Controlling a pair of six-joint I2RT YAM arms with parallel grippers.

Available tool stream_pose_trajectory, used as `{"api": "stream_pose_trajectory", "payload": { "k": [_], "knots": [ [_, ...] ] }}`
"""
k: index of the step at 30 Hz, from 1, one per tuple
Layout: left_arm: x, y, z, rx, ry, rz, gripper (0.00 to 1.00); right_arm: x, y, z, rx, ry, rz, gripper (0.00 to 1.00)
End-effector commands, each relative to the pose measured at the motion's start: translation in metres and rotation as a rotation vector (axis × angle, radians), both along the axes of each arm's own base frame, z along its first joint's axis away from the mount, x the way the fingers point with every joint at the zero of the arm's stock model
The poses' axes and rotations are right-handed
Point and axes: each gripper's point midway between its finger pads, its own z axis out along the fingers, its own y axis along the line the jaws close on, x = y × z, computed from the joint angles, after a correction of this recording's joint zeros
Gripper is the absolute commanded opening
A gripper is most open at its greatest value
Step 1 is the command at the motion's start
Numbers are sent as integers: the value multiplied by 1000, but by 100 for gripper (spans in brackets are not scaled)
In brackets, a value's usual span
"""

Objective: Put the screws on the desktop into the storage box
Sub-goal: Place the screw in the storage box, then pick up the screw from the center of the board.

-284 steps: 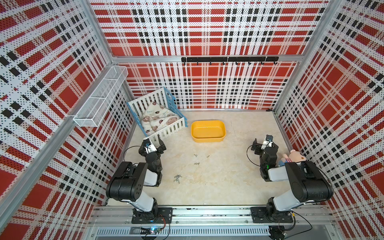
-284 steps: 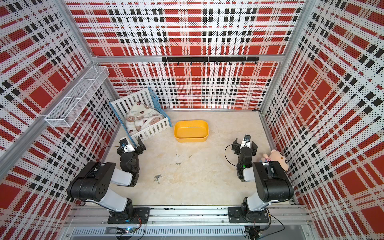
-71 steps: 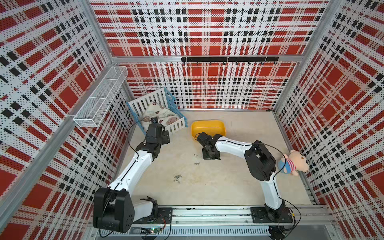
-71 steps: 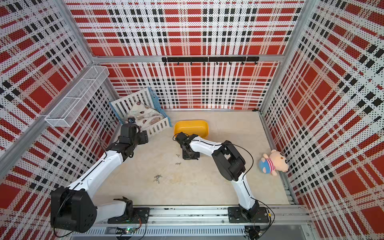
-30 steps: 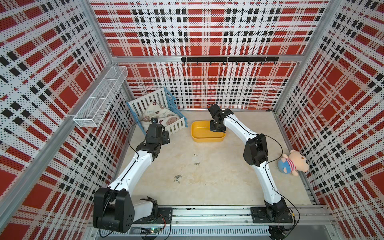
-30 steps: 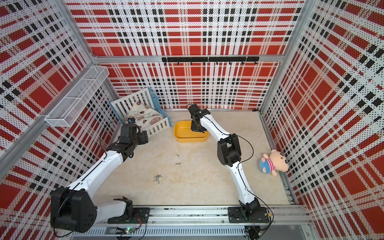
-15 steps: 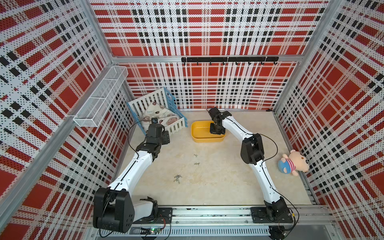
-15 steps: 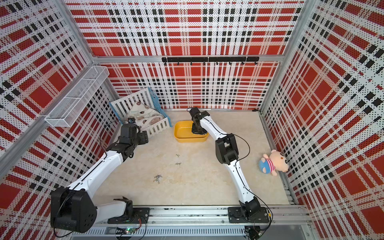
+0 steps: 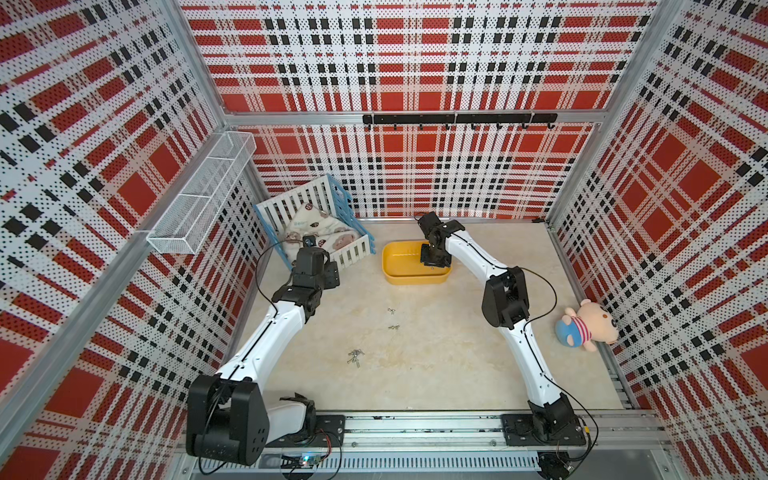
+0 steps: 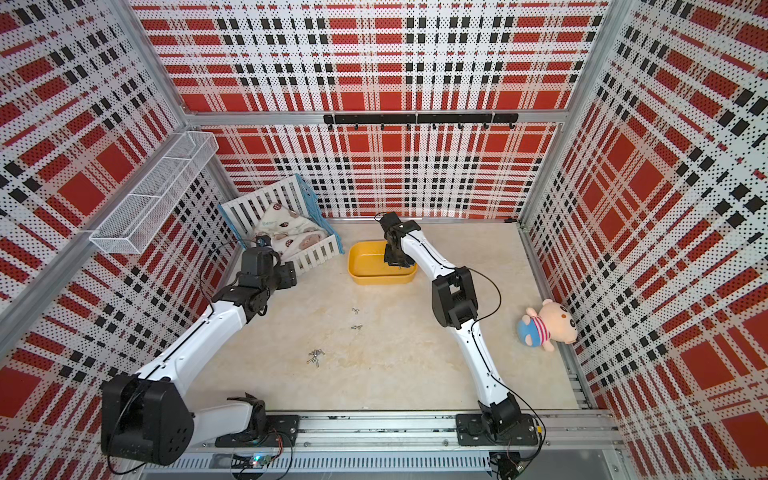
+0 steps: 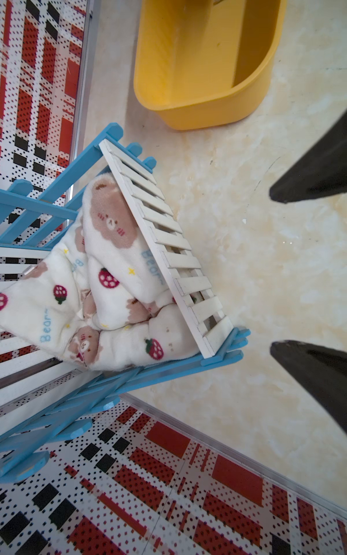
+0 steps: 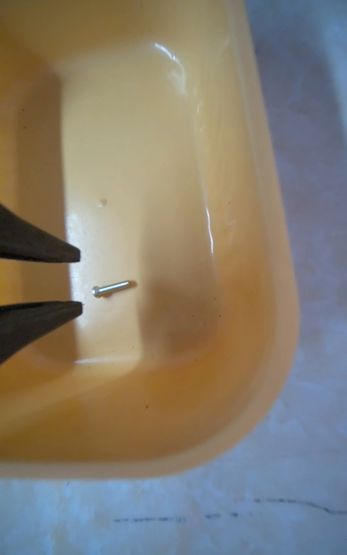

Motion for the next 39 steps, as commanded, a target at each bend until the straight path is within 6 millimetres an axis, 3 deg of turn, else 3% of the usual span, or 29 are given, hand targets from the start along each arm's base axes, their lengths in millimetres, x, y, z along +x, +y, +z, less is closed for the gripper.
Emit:
{"api": "stream_pose_trajectory", "payload": {
  "k": [1, 4, 6, 9, 11, 15, 21, 27, 32, 36, 39],
  "knots": [
    [1, 1, -1, -6, -6, 2, 78, -1, -2, 113, 47, -225, 7, 29],
    [1, -4, -4, -1, 1, -5, 78, -18, -12, 162, 40, -321, 0, 31],
    [-1, -11, -7, 7, 13, -15, 78, -33, -19, 182, 36, -359, -5, 33],
    [-6, -32, -12, 6, 39, -51, 78, -58, -31, 192, 35, -381, -15, 34],
    [-13, -56, -19, -5, 65, -99, 78, -75, -40, 193, 38, -385, -28, 35],
    [-24, -93, -37, -55, 113, -154, 78, -107, -60, 187, 44, -382, -53, 35],
    [-36, -130, -67, -93, 192, -173, 76, -140, -81, 164, 20, -343, -68, 36],
    [-65, -124, -95, -119, 307, -65, 76, -157, -88, 143, 12, -302, -61, 37],
    [-104, -127, -118, -219, 366, 21, 65, -162, -90, 131, 4, -281, -54, 38],
    [-134, -138, -128, -297, 380, 51, 65, -165, -89, 123, 8, -263, -42, 39],
    [-150, -131, -130, -298, 381, 88, 63, -168, -89, 119, 9, -256, -37, 39]
  ]
}}
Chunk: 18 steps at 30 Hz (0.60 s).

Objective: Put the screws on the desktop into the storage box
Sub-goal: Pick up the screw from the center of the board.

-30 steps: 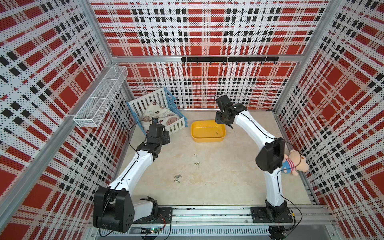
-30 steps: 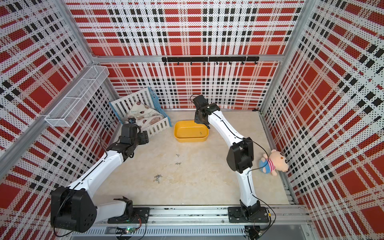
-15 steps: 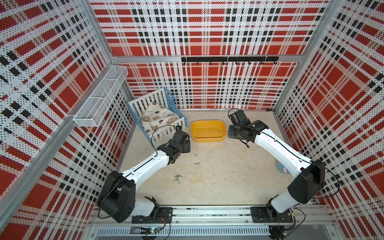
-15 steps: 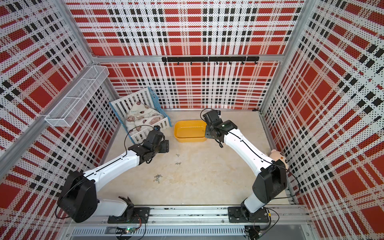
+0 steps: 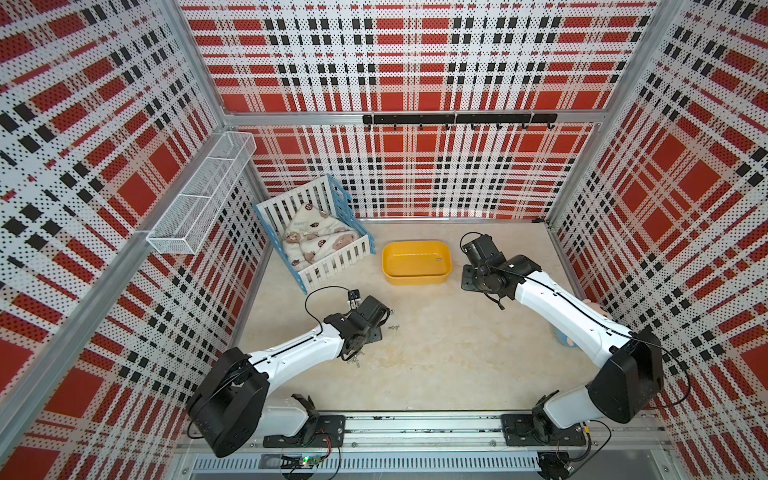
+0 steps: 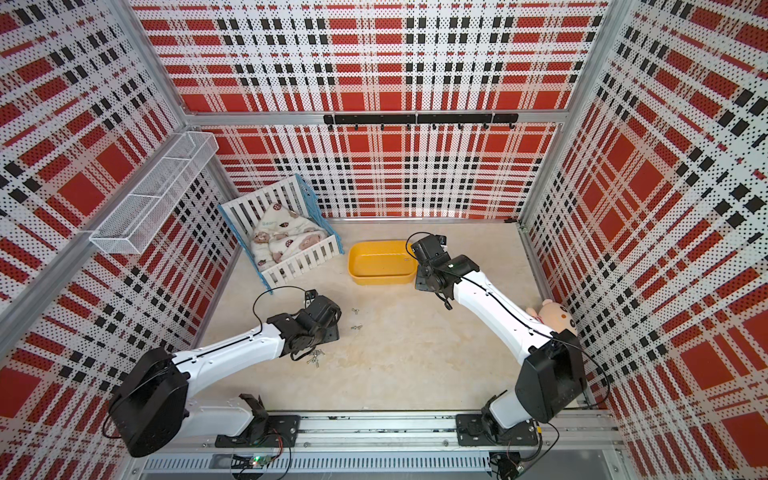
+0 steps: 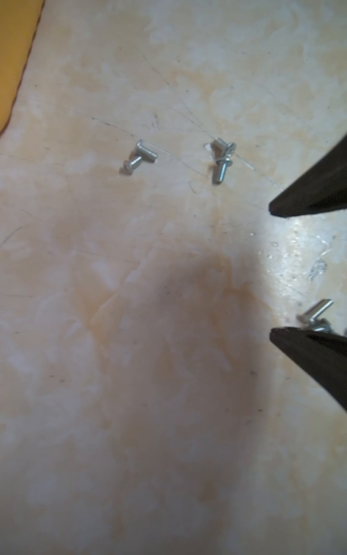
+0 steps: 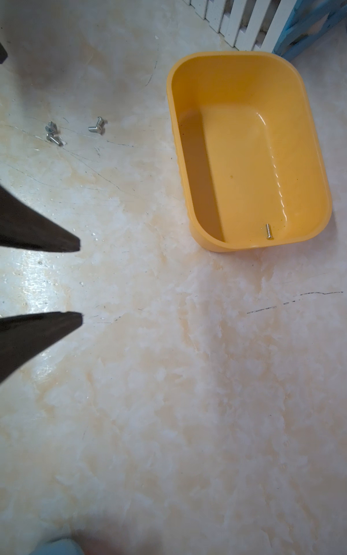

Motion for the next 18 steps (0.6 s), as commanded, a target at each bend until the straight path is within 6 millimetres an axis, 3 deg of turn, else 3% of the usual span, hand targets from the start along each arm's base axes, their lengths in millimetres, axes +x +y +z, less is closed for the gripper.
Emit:
{"api": "stream_pose_trajectory", "payload": {
  "k": [1, 9, 18],
  "knots": [
    [-13, 10, 3, -42, -5, 121, 62, -2, 2, 4, 25, -20, 7, 39],
    [-24, 21, -5, -35, 21, 147, 47, -6, 3, -6, 33, -2, 15, 38],
    [-36, 32, -15, -41, 44, 183, 41, -7, 4, -12, 29, 12, 23, 38]
  ]
}}
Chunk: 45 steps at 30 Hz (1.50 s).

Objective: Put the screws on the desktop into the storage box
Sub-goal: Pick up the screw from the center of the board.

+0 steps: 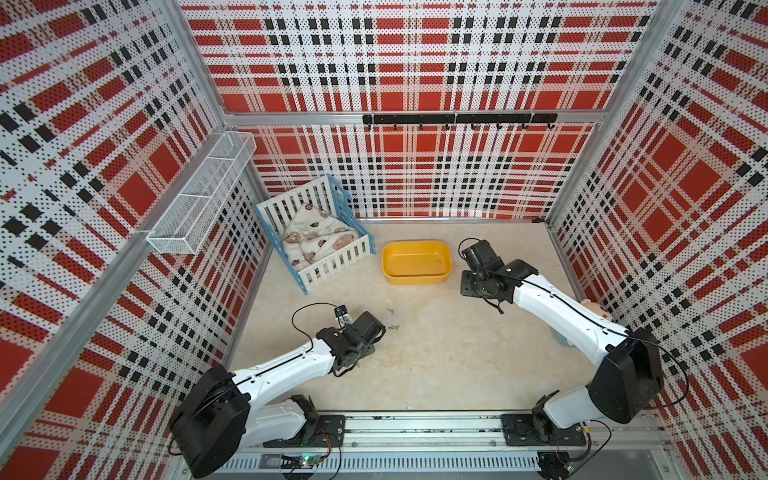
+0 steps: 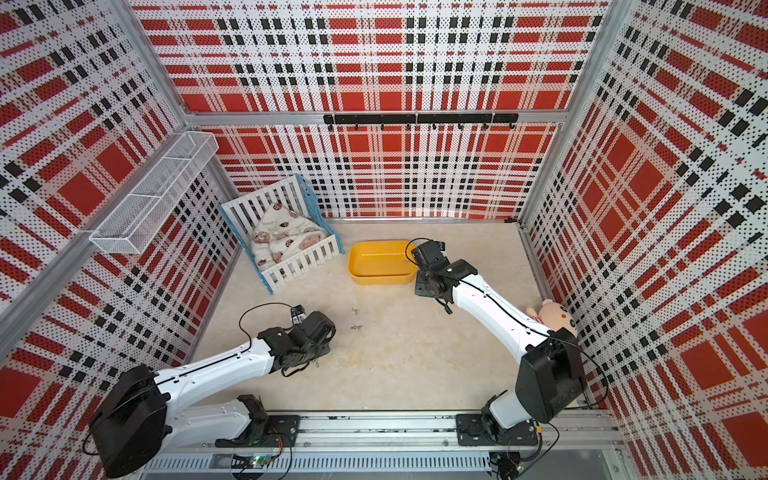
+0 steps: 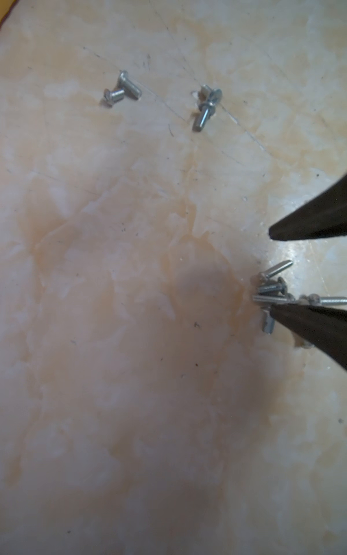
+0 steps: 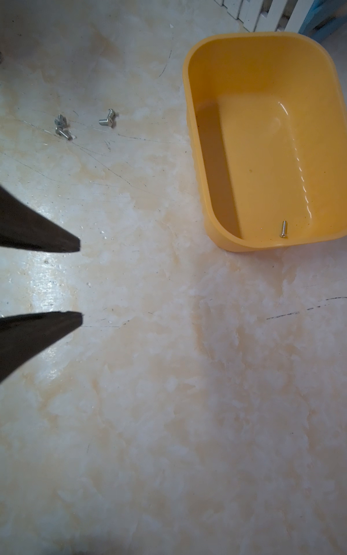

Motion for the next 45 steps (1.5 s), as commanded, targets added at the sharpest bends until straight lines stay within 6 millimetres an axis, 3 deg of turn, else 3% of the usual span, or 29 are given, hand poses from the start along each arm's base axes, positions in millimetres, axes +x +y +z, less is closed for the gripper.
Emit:
{"api": "stream_pose_trajectory", "payload": {
  "k": [1, 15, 34, 45],
  "knots": [
    [-7, 9, -2, -10, 11, 38, 41, -1, 2, 3, 14, -17, 7, 38],
    [-20, 31, -17, 17, 61, 72, 39, 1, 7, -5, 10, 0, 21, 38],
    [-16, 27, -34, 39, 98, 39, 34, 4, 10, -17, 3, 21, 27, 38],
    [-15, 28, -36, 56, 99, 37, 24, 4, 10, -22, 2, 27, 27, 38]
  ]
}}
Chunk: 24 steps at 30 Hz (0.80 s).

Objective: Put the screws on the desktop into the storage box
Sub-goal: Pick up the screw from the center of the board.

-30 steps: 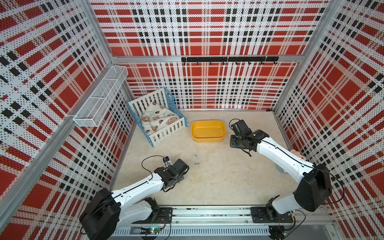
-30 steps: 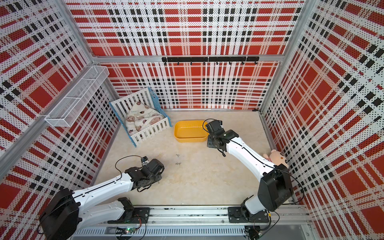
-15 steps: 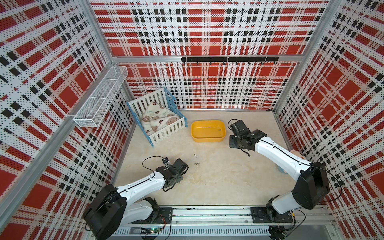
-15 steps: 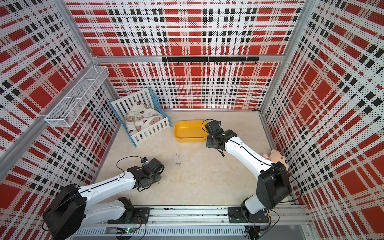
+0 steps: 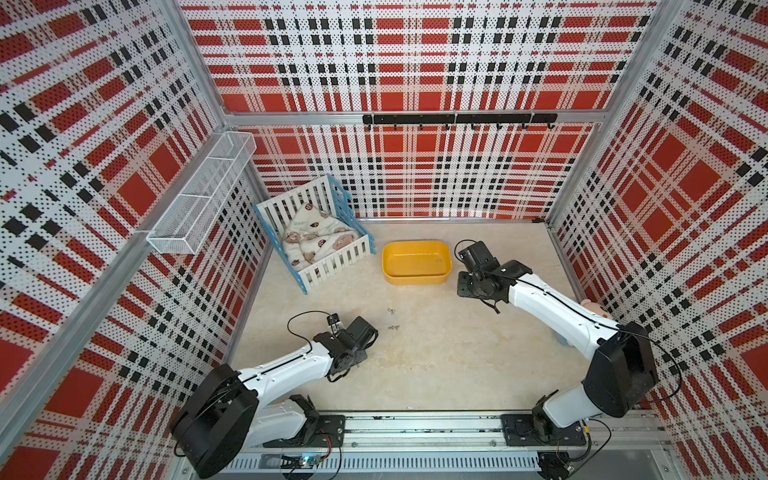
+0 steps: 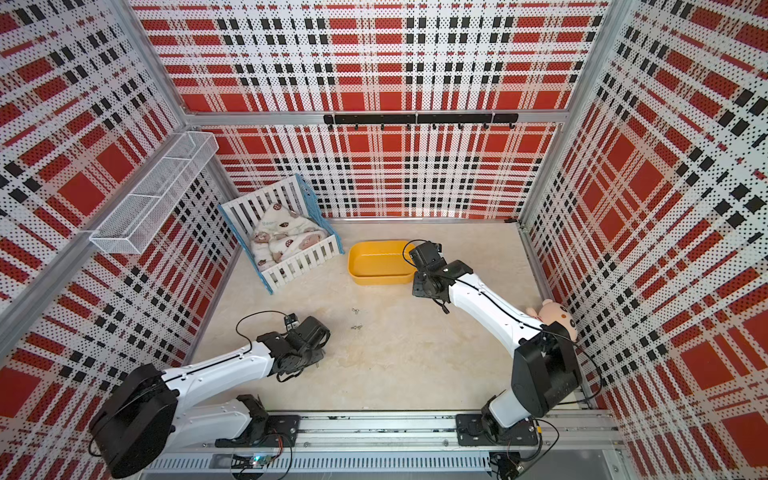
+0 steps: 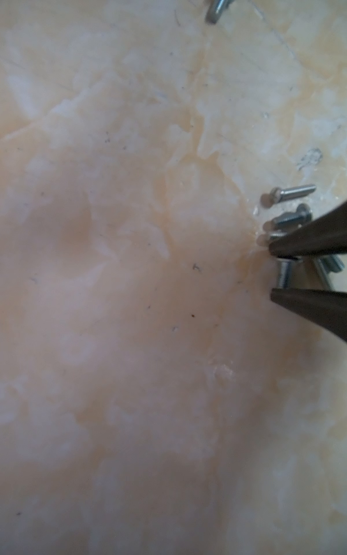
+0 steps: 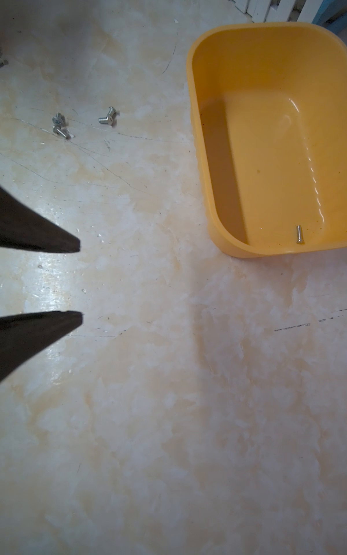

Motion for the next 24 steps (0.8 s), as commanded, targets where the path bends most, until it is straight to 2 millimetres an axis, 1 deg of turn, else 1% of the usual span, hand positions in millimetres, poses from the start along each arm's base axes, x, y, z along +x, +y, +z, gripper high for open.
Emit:
{"api": "stream_pose_trajectory", "payload": {
  "k": [1, 5, 8, 17, 21, 24],
  "knots": [
    [-4, 3, -7, 18, 28, -9, 24, 0, 2, -6, -7, 4, 10, 38],
    [-4, 4, -7, 17, 28, -8, 21, 0, 2, -7, -8, 5, 9, 38],
    [-2, 1, -3, 11, 19, -14, 18, 0, 3, -7, -5, 5, 10, 38],
    [22, -21, 47, 15, -70, -57, 17, -1, 2, -6, -6, 2, 9, 38],
    [30, -28, 63, 19, -97, -72, 16, -2, 0, -5, -9, 1, 6, 38],
    [42, -34, 76, 33, -122, -88, 16, -3, -2, -2, -12, -7, 2, 38]
  ]
}}
